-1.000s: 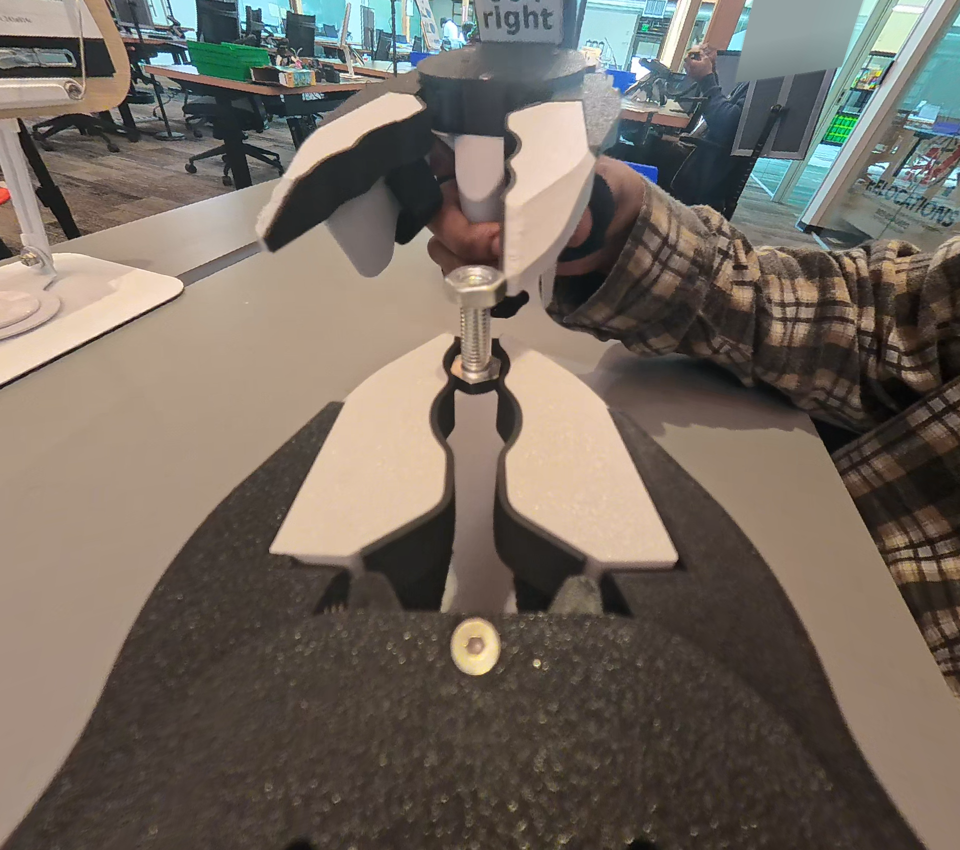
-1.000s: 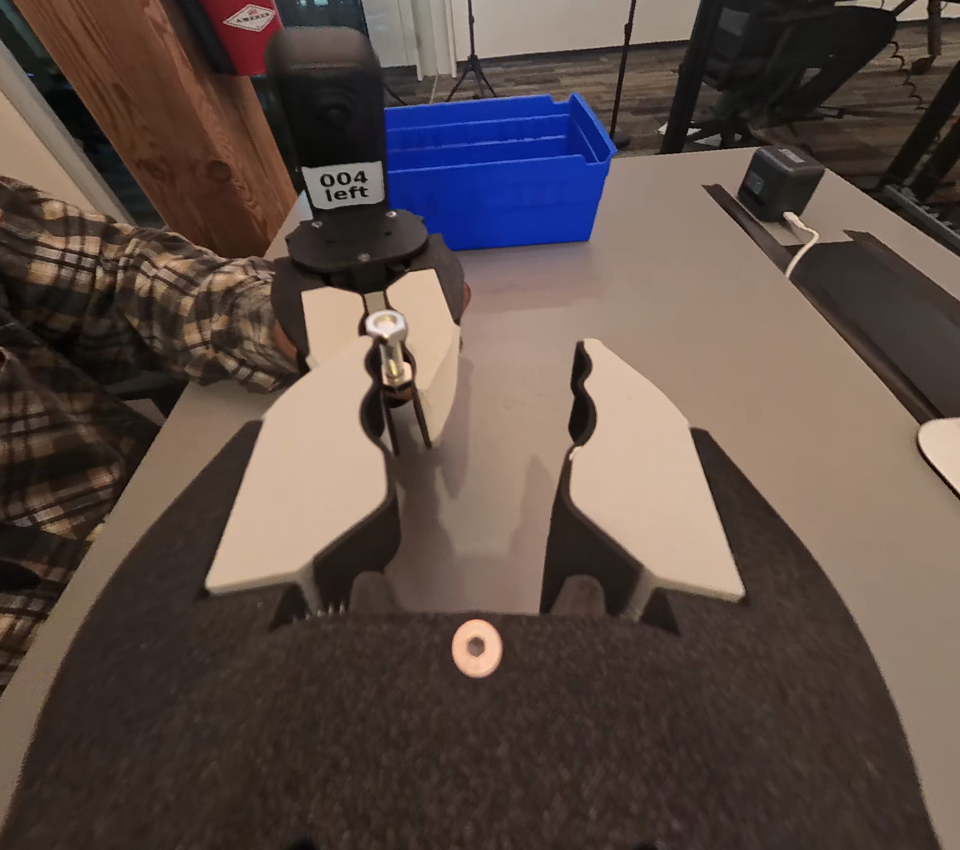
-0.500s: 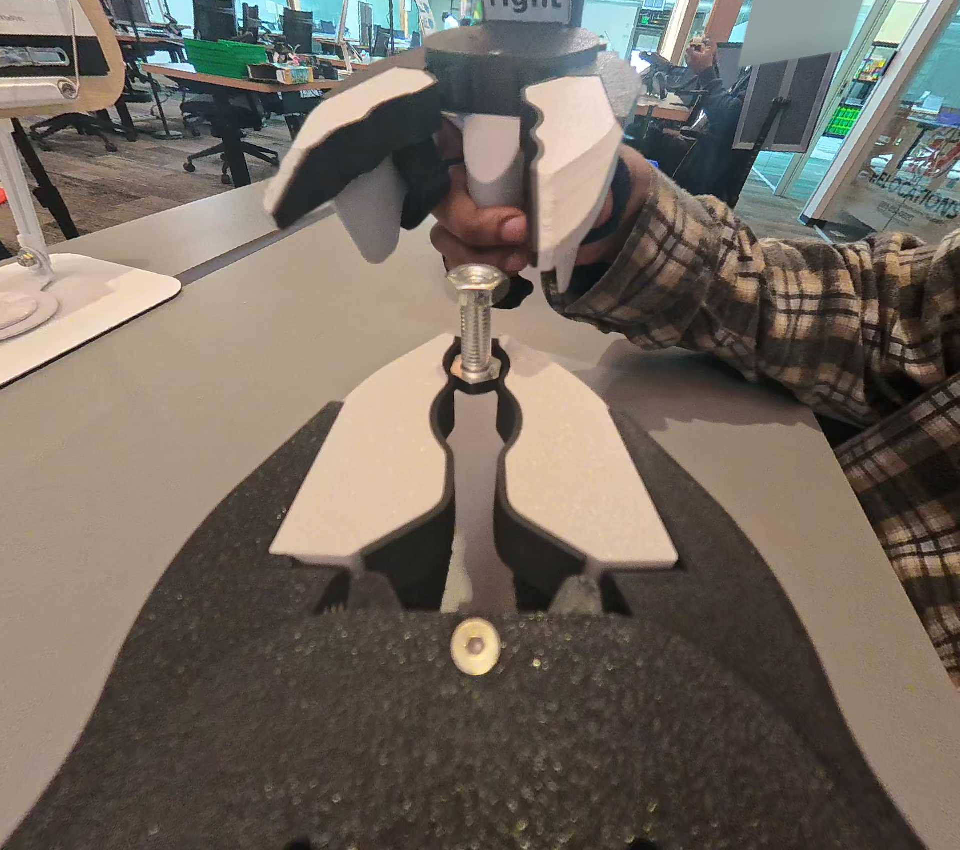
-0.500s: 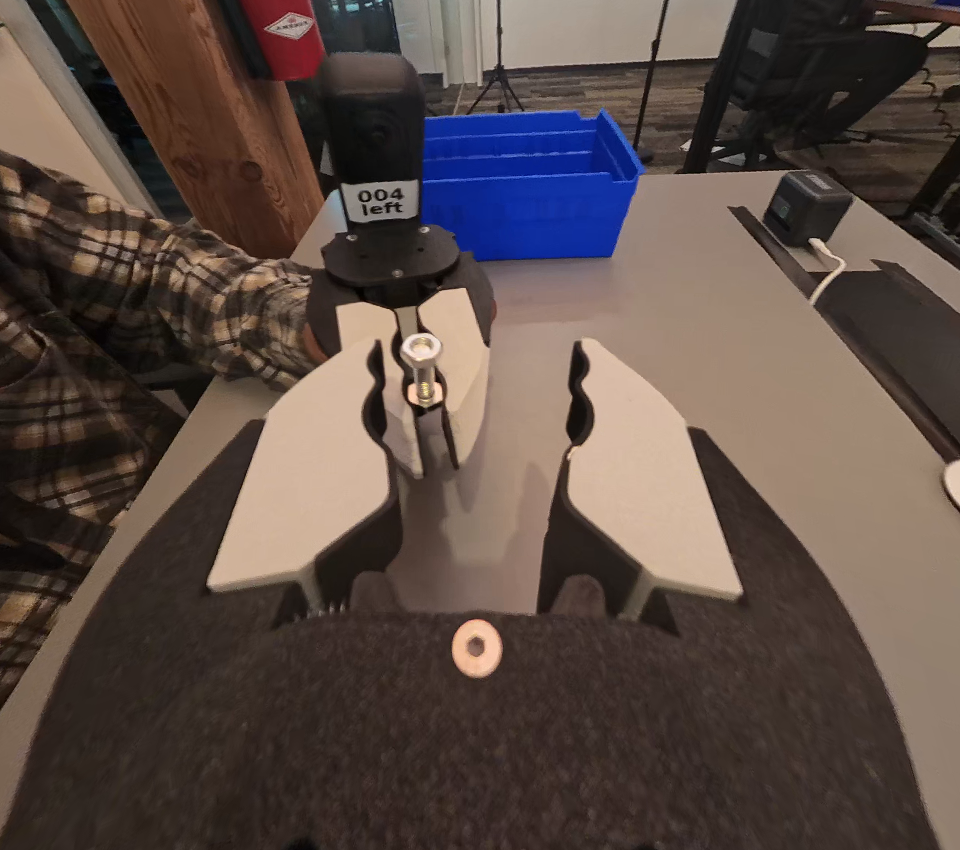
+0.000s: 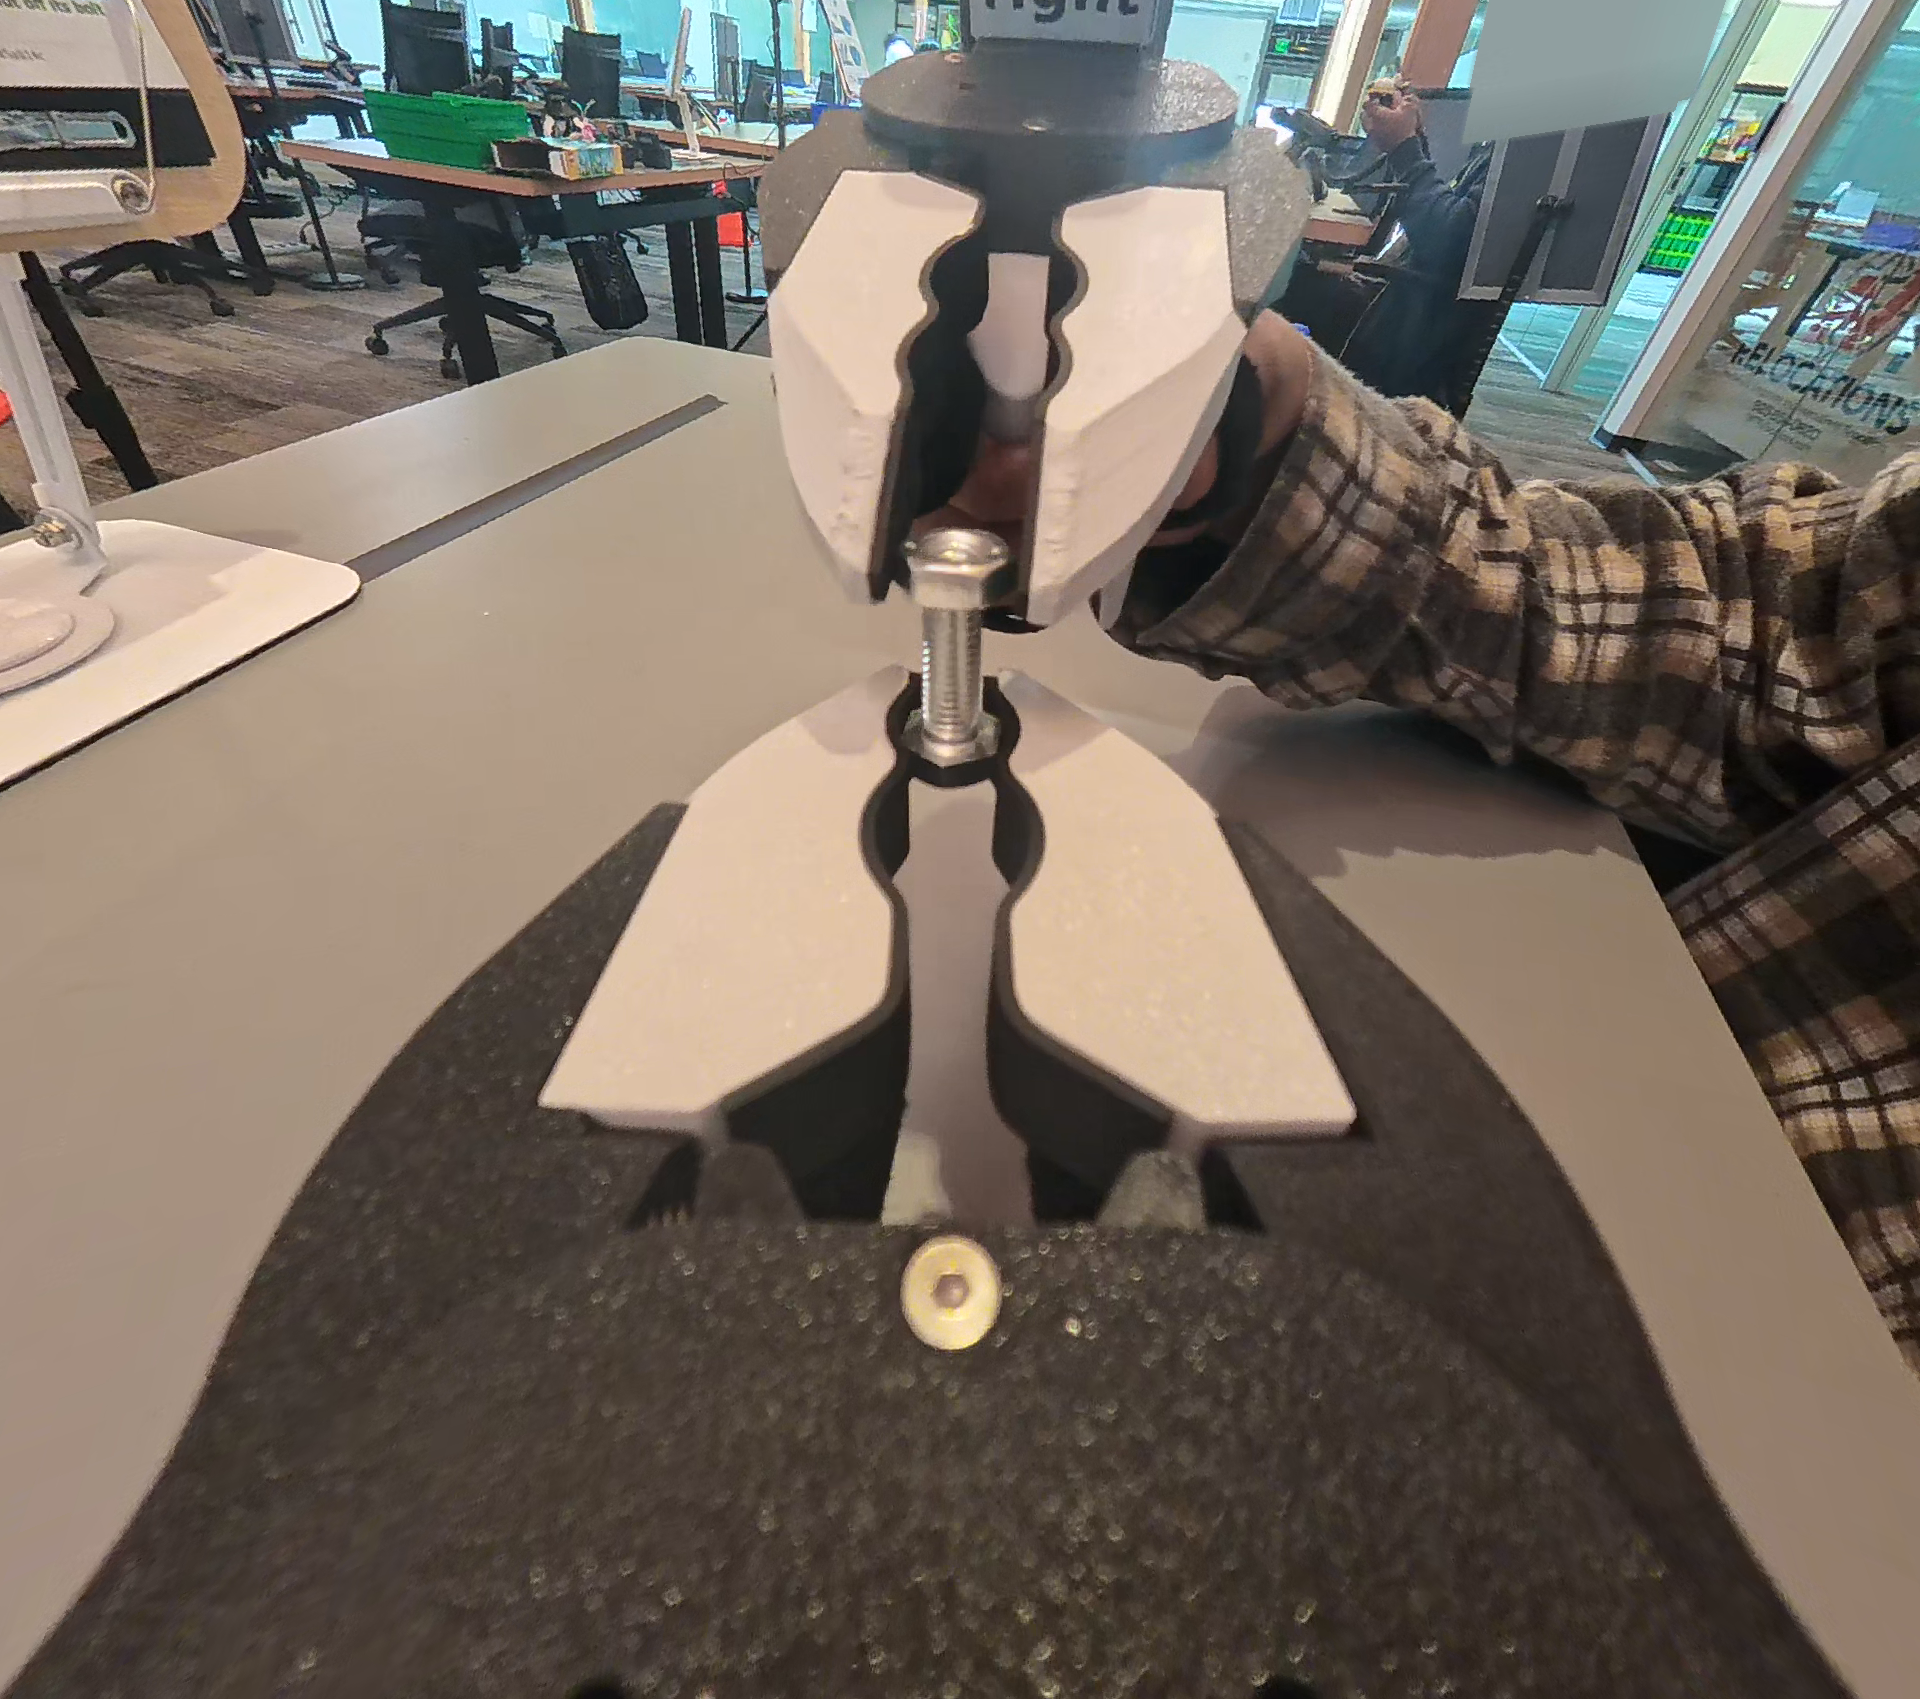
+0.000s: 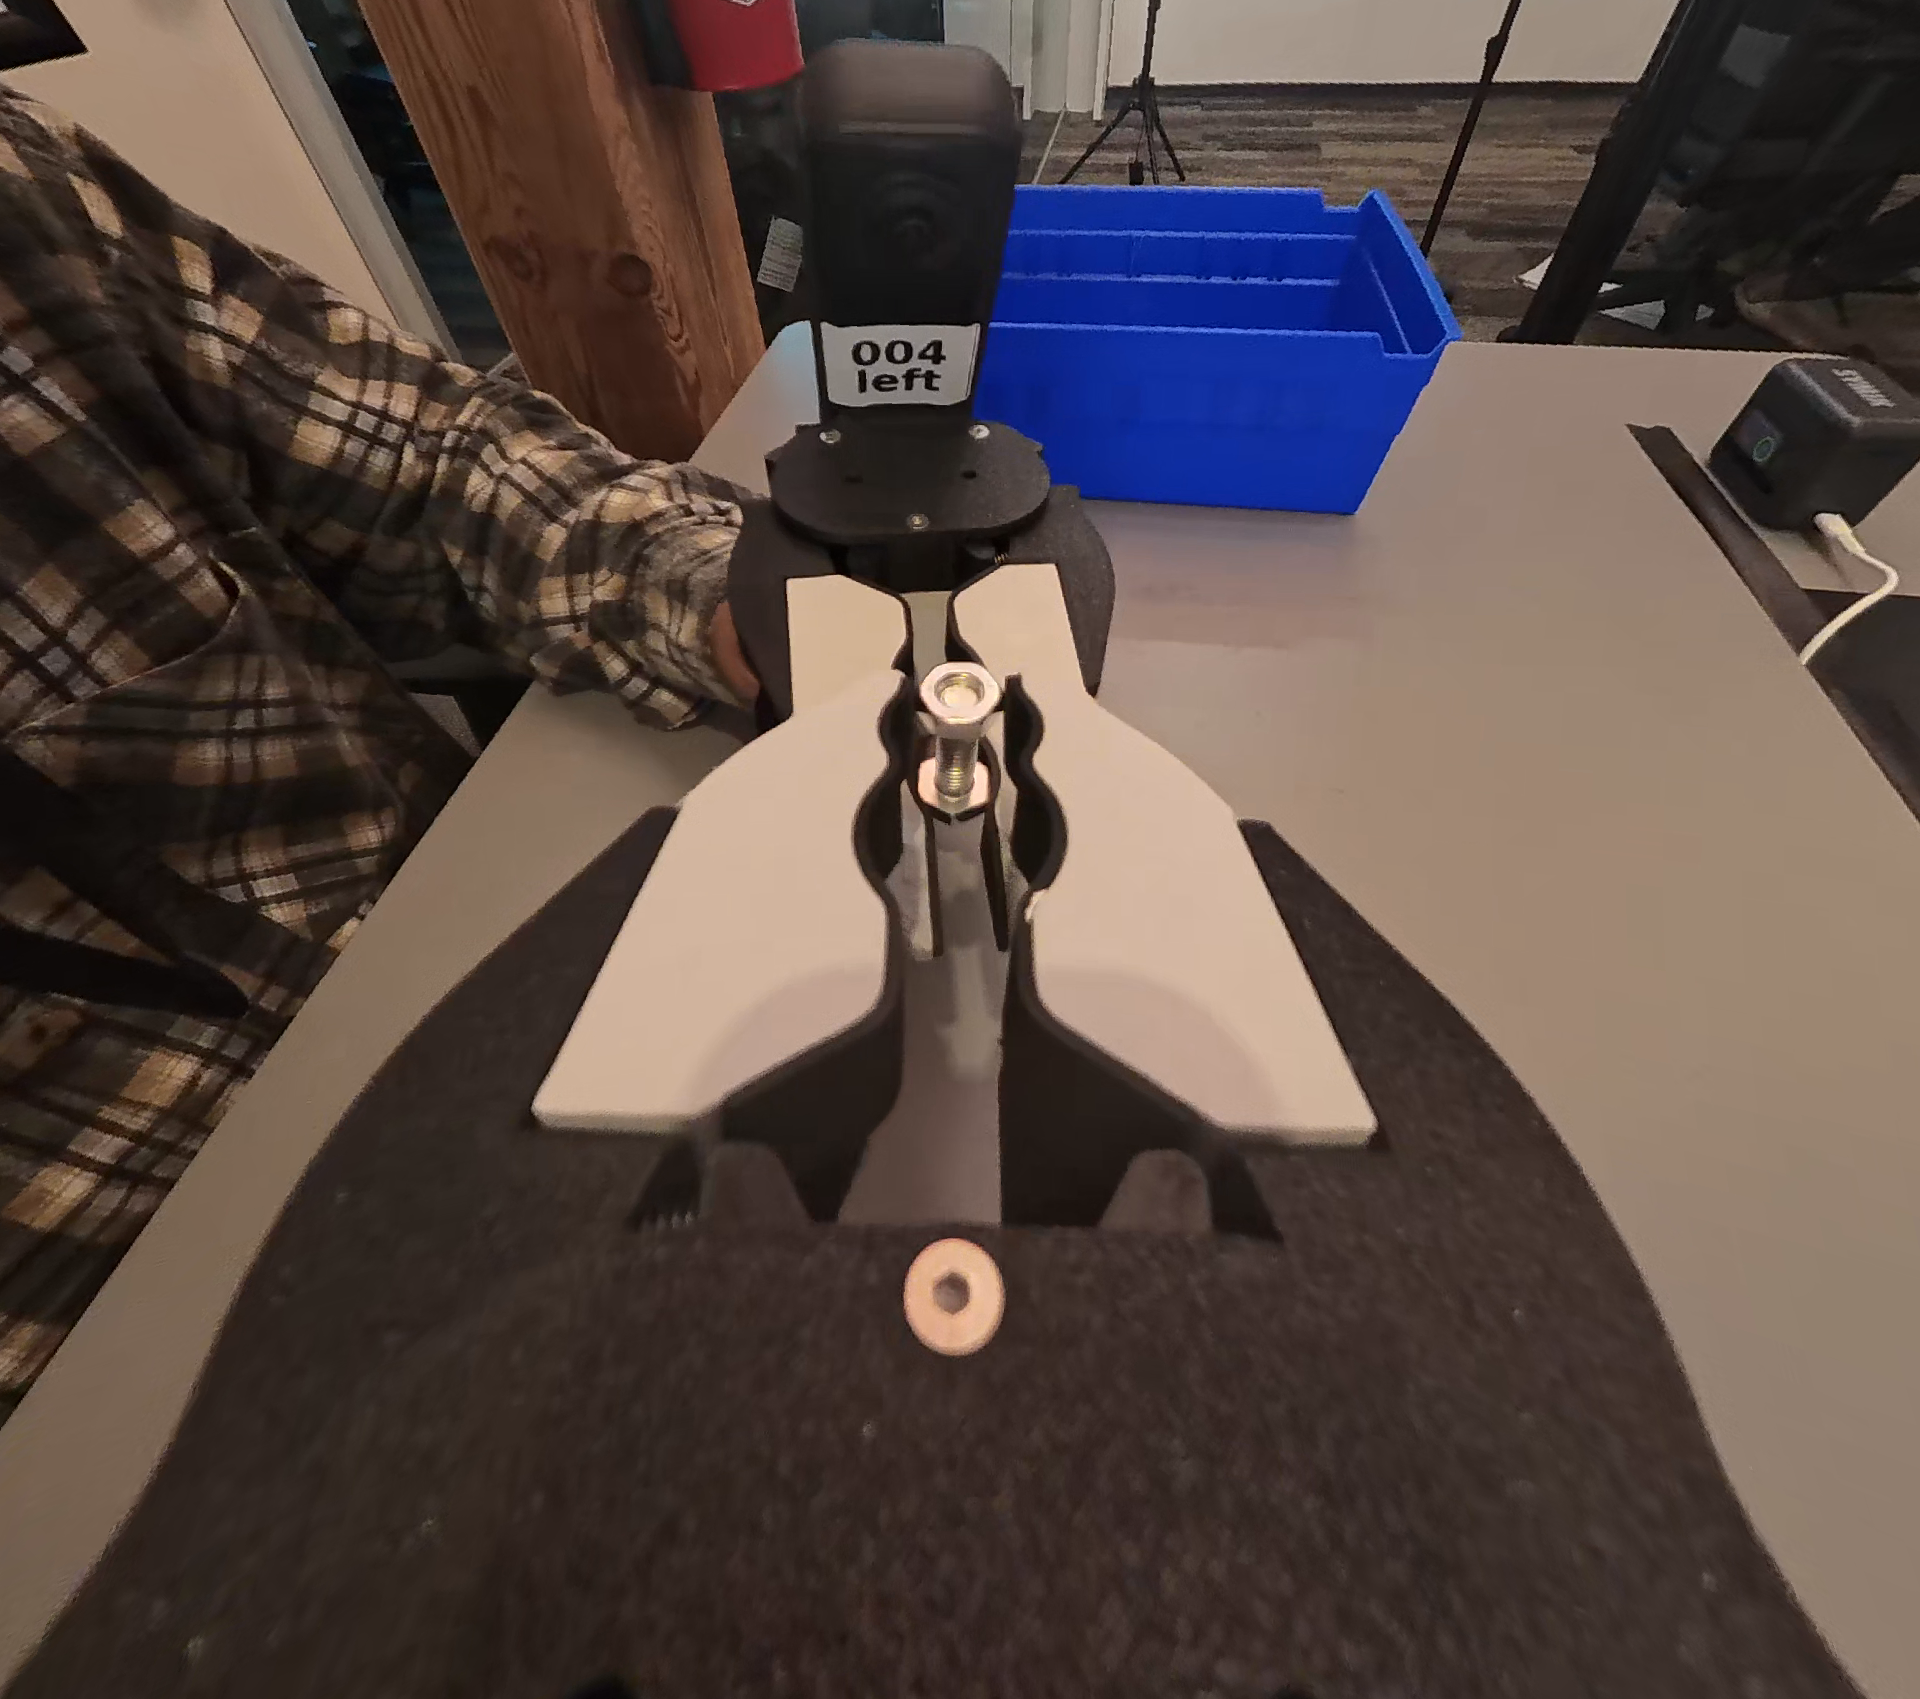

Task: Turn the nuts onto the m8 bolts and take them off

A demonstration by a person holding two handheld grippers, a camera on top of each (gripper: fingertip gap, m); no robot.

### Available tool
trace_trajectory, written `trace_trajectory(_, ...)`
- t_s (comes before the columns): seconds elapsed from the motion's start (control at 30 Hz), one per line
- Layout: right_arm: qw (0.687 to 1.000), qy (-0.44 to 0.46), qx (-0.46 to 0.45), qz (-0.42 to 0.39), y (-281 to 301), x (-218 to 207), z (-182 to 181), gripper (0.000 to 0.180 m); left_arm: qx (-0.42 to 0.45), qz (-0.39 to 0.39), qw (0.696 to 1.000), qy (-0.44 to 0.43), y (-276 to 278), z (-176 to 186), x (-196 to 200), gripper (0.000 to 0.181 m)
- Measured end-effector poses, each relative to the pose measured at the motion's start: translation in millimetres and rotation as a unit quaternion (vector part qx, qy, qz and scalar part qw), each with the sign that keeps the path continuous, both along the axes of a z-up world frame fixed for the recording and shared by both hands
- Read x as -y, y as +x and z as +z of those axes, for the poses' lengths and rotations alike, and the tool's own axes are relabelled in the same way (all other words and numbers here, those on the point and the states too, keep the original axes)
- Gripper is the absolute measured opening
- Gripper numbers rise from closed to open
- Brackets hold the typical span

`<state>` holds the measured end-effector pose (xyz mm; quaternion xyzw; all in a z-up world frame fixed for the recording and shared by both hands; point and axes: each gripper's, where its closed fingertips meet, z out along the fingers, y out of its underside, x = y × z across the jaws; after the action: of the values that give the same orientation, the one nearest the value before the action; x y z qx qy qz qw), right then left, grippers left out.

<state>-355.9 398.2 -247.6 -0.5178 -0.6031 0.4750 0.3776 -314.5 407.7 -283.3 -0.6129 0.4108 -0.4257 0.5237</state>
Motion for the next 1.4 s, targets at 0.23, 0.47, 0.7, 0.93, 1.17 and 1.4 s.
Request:
trace_trajectory(0.23, 1.0, -0.012, -0.007, -0.016, 4.5, -9.5, 0.1, 0.026, 0.004, 0.002, 1.0, 0.0, -1.1, 0.6, -0.8, 0.01)
trace_trajectory(0.47, 1.0, -0.019, -0.01, -0.017, 3.3, -9.1, 1.2, 0.034, 0.003, 0.001, 1.0, 0.0, -0.3, 0.2, -0.2, 0.01)
trace_trajectory(0.7, 0.999, -0.019, -0.007, -0.041, 7.3, -19.6, -0.8, 0.042, 0.006, 0.001, 1.0, -0.002, -1.4, 1.1, -0.5, 0.01)
trace_trajectory(0.93, 0.999, -0.014, -0.008, -0.049, 8.6, -22.6, 0.8, 0.046, 0.002, 0.001, 1.0, 0.0, -0.4, 0.0, 0.2, 0.01)
trace_trajectory(1.17, 0.999, -0.021, -0.013, -0.028, 2.8, -11.5, 4.1, 0.045, 0.001, 0.0, 1.0, 0.001, 0.1, -0.2, 0.4, 0.01)
trace_trajectory(1.4, 0.999, -0.022, -0.005, -0.047, 6.0, -19.6, 0.8, 0.044, 0.004, 0.002, 1.0, 0.002, -0.7, 1.5, 0.0, 0.01)
